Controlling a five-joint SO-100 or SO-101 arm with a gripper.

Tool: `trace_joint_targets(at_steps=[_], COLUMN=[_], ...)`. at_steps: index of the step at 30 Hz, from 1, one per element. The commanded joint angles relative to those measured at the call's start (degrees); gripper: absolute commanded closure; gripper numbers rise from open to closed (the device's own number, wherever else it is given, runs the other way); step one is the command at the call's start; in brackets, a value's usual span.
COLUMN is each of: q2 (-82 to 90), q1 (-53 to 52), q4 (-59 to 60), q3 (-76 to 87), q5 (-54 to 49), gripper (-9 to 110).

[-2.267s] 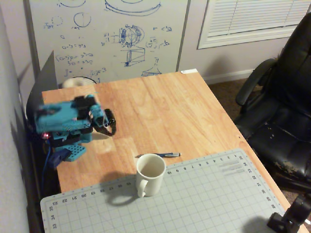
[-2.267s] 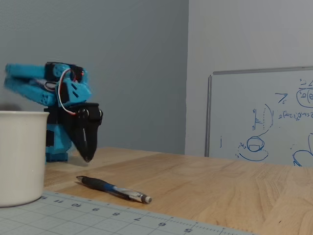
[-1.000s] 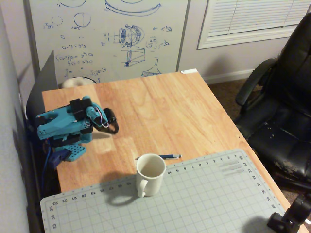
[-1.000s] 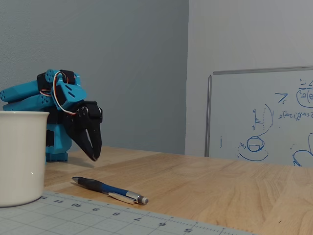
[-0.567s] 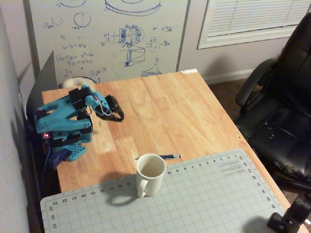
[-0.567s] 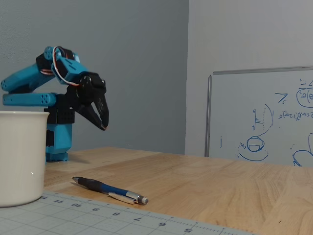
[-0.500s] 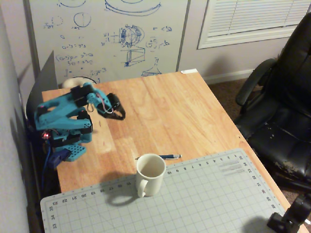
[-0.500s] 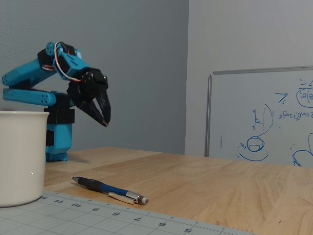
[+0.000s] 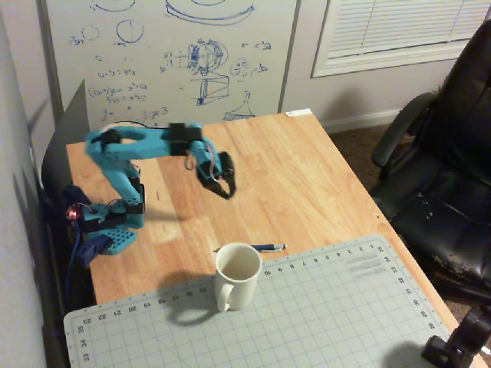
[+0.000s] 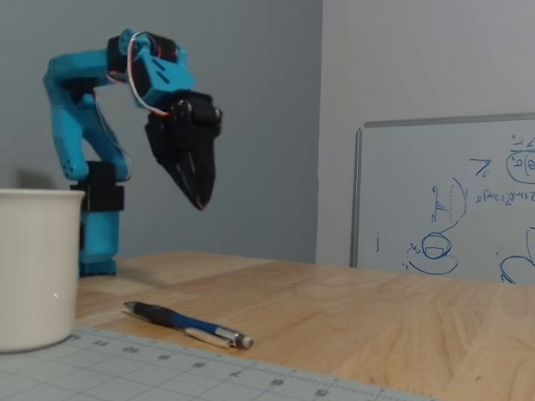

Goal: Touch the pen.

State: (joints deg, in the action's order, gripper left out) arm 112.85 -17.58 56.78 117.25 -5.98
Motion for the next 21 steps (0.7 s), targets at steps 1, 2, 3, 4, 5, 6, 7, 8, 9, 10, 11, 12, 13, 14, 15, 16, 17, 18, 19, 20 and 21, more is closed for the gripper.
trace_joint_targets(at_steps=[1,2,3,4,5,6,7,8,9,10,11,12,13,14,15,16,17,18,19,20,21], q2=[-9.2,-11.9,-14.4,-17.1,-19.7,-21.9,-24.2,-26.2,-28.0,-29.7,-31.3,-32.8,-34.1,-35.2,-36.2,-37.0,-37.8,-38.4,-38.9,-39.4,-39.8], q1=[-2.2,-2.3,-2.4,-2.6,-2.8,-3.2,-3.5,-4.0,-4.6,-5.1,-5.6,-6.1,-6.3,-6.4,-6.5,-6.6,-6.7,-6.8,-6.9,-6.9,-6.9], q4=[-1.7,-1.7,-1.7,-1.7,-1.7,-1.7,-1.7,-1.7,-1.7,-1.7,-1.7,-1.7,-1.7,-1.7,-1.7,-1.7,-1.7,-1.7,-1.7,-1.7,-1.7], q3=[-11.6,-13.1,-14.5,-15.7,-17.1,-18.3,-19.7,-21.1,-22.5,-23.7,-25.0,-25.9,-26.7,-27.5,-28.1,-28.7,-29.4,-30.1,-30.7,-31.5,-32.2], q5=[-0.4,-0.4,-0.4,-0.4,-0.4,-0.4,-0.4,-0.4,-0.4,-0.4,-0.4,-0.4,-0.4,-0.4,-0.4,-0.4,-0.4,-0.4,-0.4,-0.4,-0.4], gripper=[101,101,101,101,101,101,101,101,101,101,101,101,101,101,101,101,101,101,101,101,101])
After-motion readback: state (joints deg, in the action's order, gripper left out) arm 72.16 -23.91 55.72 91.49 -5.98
